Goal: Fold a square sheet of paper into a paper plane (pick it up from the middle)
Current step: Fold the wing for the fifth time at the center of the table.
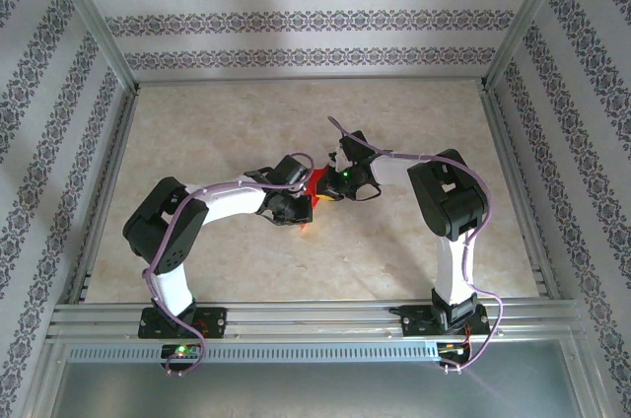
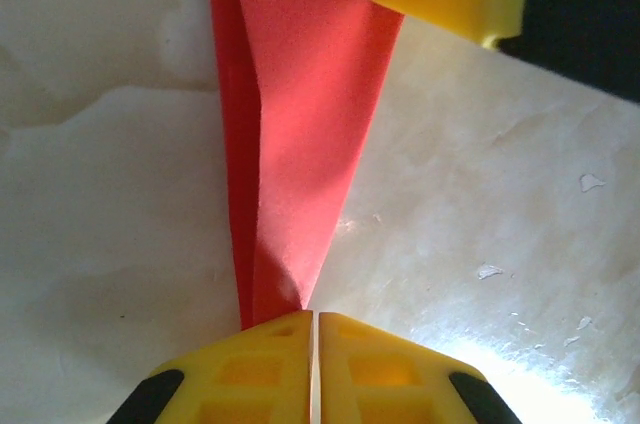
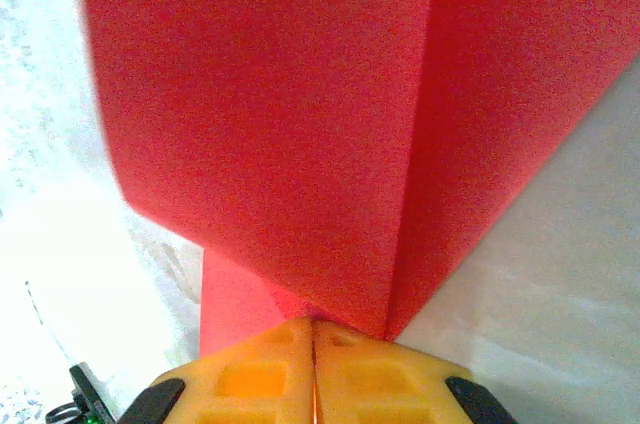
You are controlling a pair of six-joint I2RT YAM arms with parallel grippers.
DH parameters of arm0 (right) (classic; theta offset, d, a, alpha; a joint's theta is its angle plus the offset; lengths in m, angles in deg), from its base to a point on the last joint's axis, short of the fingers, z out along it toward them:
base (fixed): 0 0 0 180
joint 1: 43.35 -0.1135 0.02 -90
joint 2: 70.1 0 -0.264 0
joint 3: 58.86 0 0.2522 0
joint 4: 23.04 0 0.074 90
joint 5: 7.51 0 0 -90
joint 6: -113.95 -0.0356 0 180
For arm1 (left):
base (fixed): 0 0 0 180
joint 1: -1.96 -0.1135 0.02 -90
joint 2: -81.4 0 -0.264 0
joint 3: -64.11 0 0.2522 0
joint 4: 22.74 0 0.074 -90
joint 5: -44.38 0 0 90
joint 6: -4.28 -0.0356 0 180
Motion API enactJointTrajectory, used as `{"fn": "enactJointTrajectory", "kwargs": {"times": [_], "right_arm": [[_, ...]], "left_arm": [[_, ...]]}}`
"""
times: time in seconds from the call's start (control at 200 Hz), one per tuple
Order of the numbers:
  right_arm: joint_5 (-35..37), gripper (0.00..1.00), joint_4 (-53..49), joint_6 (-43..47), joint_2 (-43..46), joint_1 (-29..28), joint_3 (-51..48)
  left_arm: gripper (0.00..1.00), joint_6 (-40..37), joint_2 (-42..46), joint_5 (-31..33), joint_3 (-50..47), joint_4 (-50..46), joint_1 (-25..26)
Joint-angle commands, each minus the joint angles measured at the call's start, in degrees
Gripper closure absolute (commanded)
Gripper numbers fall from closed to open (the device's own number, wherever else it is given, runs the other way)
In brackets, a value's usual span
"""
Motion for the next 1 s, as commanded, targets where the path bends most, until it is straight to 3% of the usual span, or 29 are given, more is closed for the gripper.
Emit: {"fn": "enactJointTrajectory", "kwargs": {"times": [0.0, 0.32, 0.53, 0.994], "right_arm": [[12.9, 0.9, -7.4, 1.3, -6.23, -0.57, -2.72], [12.89, 0.9, -7.53, 1.3, -6.35, -0.65, -2.8], [12.9, 0.9, -7.52, 1.28, -6.43, -0.6, -2.85], [12.82, 0.9, -7.65, 1.3, -6.71, -0.65, -2.9]], "left_arm": [[0.9, 0.08, -1.33, -0.34, -0.82, -0.18, 0.45], [0.9, 0.83, -0.52, -2.13, -1.23, 1.77, 0.29], [0.9, 2.31, 2.19, -3.57, -1.46, 6.32, -2.59], [0.9, -0.05, -2.96, -5.08, 1.97, 2.2, -2.8]]}}
